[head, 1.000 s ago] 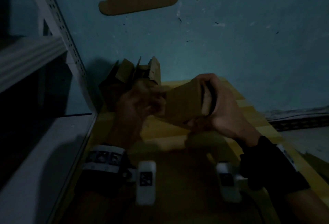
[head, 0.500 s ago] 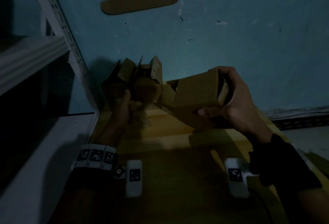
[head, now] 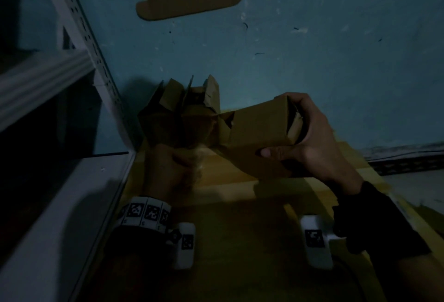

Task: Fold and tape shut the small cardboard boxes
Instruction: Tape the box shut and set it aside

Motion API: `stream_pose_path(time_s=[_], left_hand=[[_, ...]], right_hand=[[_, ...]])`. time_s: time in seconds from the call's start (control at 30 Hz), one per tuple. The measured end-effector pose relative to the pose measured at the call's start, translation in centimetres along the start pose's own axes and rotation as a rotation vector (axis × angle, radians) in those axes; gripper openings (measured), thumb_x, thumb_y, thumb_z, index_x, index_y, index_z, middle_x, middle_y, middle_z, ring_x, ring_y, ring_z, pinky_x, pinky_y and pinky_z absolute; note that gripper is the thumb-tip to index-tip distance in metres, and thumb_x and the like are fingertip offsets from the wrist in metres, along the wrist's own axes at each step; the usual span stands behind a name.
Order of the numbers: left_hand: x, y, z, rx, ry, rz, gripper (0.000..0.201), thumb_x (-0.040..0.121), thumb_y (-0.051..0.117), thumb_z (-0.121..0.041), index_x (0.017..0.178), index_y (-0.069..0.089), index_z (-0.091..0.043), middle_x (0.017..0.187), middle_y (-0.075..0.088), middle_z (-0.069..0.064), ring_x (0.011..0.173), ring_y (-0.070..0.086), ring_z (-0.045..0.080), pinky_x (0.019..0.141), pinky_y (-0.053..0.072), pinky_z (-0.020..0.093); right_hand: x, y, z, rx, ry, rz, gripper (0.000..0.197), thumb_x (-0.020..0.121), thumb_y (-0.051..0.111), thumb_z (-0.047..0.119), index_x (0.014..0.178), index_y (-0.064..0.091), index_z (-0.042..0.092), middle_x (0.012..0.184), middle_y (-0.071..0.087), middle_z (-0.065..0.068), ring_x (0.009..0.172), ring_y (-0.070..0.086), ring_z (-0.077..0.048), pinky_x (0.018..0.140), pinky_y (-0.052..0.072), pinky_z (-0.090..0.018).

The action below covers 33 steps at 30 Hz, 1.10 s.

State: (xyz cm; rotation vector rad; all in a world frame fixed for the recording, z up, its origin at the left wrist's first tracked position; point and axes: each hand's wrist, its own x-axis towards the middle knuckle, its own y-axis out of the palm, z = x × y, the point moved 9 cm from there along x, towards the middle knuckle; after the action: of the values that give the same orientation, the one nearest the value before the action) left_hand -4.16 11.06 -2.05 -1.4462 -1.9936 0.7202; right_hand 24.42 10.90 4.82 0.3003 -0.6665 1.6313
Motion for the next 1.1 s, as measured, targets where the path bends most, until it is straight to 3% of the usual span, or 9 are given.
stream_pose_path(time_s=[0.13, 0.23, 0.33, 0.47, 0.6, 0.7, 0.83, 0.97, 1.1], left_hand=[[-0.1, -1.6, 0.5, -0.059, 0.000, -0.153, 0.029, 0.074, 0.079, -0.002, 0.087, 0.055, -0.009, 0.079, 0.053, -0.002, 0.074, 0.050, 0.012, 0.056, 0.033, 0.019], [0.2, -0.9, -0.6, -0.134, 0.092, -0.059, 0.014, 0.083, 0.074, -0.001, 0.096, 0.070, -0.003, 0.097, 0.068, 0.011, 0.094, 0.063, 0.024, 0.079, 0.050, 0.033], [0.0, -0.5, -1.4, -0.162, 0.115, 0.000, 0.026, 0.089, 0.063, 0.004, 0.112, 0.072, -0.002, 0.116, 0.069, 0.014, 0.110, 0.063, 0.027, 0.097, 0.051, 0.042], [-0.1, -2.7, -2.0, -0.146, 0.194, -0.200, 0.025, 0.080, 0.075, 0.001, 0.104, 0.074, -0.005, 0.102, 0.073, 0.009, 0.097, 0.068, 0.025, 0.085, 0.052, 0.031], [-1.1, -5.1, -4.2, -0.191, 0.228, -0.333, 0.025, 0.082, 0.079, -0.031, 0.099, 0.071, -0.014, 0.092, 0.068, -0.005, 0.085, 0.064, 0.008, 0.074, 0.048, 0.020], [-1.3, -2.8, -6.8, -0.472, 0.198, -0.027, 0.054, 0.081, 0.068, -0.057, 0.119, 0.064, -0.019, 0.113, 0.067, -0.005, 0.103, 0.064, 0.011, 0.084, 0.052, 0.029], [-2.4, 1.9, -8.7, -0.644, 0.133, 0.398, 0.078, 0.070, 0.082, -0.044, 0.137, 0.046, -0.027, 0.123, 0.061, -0.011, 0.105, 0.066, 0.007, 0.082, 0.056, 0.026], [-2.5, 3.1, -8.2, -0.600, 0.039, 0.365, 0.082, 0.074, 0.079, -0.033, 0.144, 0.039, -0.022, 0.125, 0.055, -0.003, 0.104, 0.059, 0.014, 0.085, 0.053, 0.032], [-1.8, 3.4, -7.8, -0.352, 0.131, 0.259, 0.050, 0.079, 0.077, -0.036, 0.120, 0.056, -0.018, 0.101, 0.063, -0.008, 0.089, 0.061, 0.010, 0.081, 0.054, 0.036]], right_hand=[[0.0, 0.1, 0.1, 0.003, -0.010, 0.010, 0.088, 0.052, 0.094, 0.020, 0.128, 0.052, 0.010, 0.116, 0.062, 0.014, 0.108, 0.062, -0.001, 0.083, 0.049, -0.014], [0.0, 0.4, 0.3, 0.006, -0.009, 0.017, 0.088, 0.053, 0.094, 0.020, 0.129, 0.051, 0.010, 0.118, 0.062, 0.011, 0.108, 0.062, -0.001, 0.083, 0.049, -0.013], [0.0, 0.6, 0.6, -0.009, -0.003, 0.015, 0.090, 0.052, 0.095, 0.023, 0.129, 0.051, 0.010, 0.117, 0.062, 0.013, 0.108, 0.062, 0.000, 0.083, 0.049, -0.013], [-0.2, 1.0, 1.0, -0.025, 0.007, 0.011, 0.095, 0.054, 0.100, 0.022, 0.133, 0.049, 0.015, 0.117, 0.061, 0.023, 0.111, 0.061, -0.002, 0.090, 0.055, -0.028], [0.2, 1.4, 1.7, -0.256, -0.048, -0.010, 0.104, 0.056, 0.097, 0.044, 0.144, 0.045, 0.023, 0.134, 0.053, 0.007, 0.125, 0.054, -0.012, 0.102, 0.050, -0.045], [0.3, 3.0, 2.9, -0.527, -0.150, 0.035, 0.106, 0.057, 0.094, 0.051, 0.147, 0.044, 0.024, 0.132, 0.051, 0.004, 0.119, 0.047, -0.014, 0.097, 0.045, -0.042], [0.0, 5.8, 3.6, -0.711, -0.239, 0.119, 0.110, 0.054, 0.094, 0.052, 0.147, 0.046, 0.020, 0.129, 0.055, 0.001, 0.114, 0.048, -0.018, 0.092, 0.039, -0.038], [-0.8, 7.7, 3.6, -0.812, -0.295, 0.164, 0.110, 0.056, 0.093, 0.046, 0.148, 0.042, 0.014, 0.129, 0.059, -0.002, 0.118, 0.045, -0.018, 0.114, 0.026, -0.037], [-1.5, 9.6, 4.1, -0.845, -0.380, 0.230, 0.108, 0.065, 0.087, 0.058, 0.149, 0.038, 0.012, 0.126, 0.059, -0.001, 0.120, 0.046, -0.018, 0.122, 0.015, -0.035]])
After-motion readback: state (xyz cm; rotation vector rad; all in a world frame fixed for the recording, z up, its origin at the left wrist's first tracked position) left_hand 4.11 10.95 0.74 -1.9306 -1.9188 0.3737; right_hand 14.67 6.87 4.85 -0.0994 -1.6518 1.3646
